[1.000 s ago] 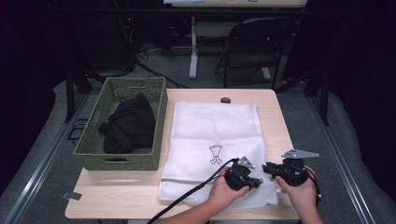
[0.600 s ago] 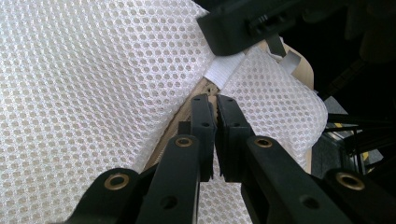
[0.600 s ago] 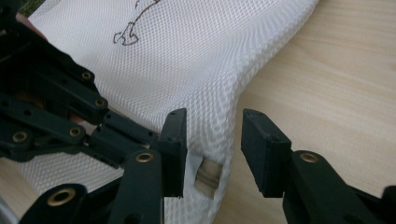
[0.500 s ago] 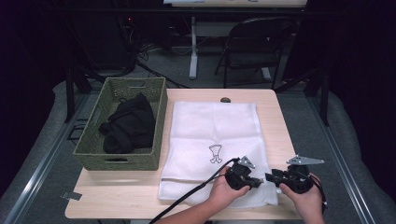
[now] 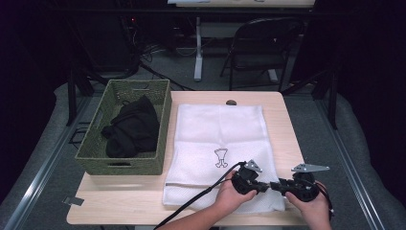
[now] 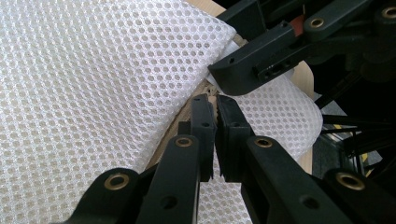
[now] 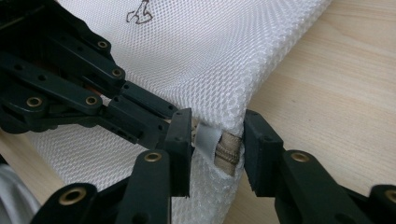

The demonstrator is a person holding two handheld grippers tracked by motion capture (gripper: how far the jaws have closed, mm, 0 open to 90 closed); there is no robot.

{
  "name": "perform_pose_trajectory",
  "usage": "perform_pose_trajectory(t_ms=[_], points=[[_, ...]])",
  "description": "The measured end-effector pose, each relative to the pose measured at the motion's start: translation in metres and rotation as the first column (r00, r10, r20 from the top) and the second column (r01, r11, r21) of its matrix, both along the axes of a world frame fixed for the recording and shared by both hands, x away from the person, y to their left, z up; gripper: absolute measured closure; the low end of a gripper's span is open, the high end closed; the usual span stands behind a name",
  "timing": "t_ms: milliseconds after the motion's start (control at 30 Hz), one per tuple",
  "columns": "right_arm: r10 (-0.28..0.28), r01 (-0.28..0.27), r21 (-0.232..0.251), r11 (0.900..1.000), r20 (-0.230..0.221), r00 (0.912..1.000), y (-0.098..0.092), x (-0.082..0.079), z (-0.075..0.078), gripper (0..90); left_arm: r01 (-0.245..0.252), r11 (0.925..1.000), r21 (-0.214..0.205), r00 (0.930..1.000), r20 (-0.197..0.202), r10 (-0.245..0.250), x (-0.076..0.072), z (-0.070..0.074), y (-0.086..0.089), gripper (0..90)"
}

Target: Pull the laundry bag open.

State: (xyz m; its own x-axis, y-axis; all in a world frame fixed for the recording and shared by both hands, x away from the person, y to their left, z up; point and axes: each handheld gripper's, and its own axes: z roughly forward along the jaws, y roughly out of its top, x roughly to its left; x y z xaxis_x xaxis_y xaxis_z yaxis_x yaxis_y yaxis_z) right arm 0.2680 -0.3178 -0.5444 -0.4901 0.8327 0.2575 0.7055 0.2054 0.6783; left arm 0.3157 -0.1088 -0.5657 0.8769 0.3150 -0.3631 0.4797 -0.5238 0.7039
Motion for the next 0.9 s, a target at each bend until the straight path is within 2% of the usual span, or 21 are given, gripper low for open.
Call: perform_pose_trajectory(t_ms=[300,367,500,900], points=[[0.027,-0.027,0.002,0.9996,0.003,0.9996,0.0020,-0.0010,0.0035,80.3,-0.001,1.0000,-0.008,1.0000,0.004,0.001,-0.0010,-0.0004,-0.0001,87.2],[0.029,-0.029,0.000,0.9996,0.014,0.9995,0.0029,-0.0012,0.0040,81.1,-0.001,1.0000,-0.008,1.0000,0.008,0.001,-0.0012,0.0001,0.0002,87.1],[0.031,-0.031,-0.013,0.9994,0.016,0.9994,0.0041,-0.0016,0.0062,82.0,-0.007,0.9997,-0.021,0.9999,-0.014,0.007,-0.0006,0.0003,0.0011,87.1],[0.028,-0.028,-0.023,0.9993,0.018,0.9994,0.0039,-0.0016,0.0064,82.5,-0.017,0.9996,-0.022,0.9997,-0.016,0.016,-0.0005,-0.0001,0.0017,87.2]])
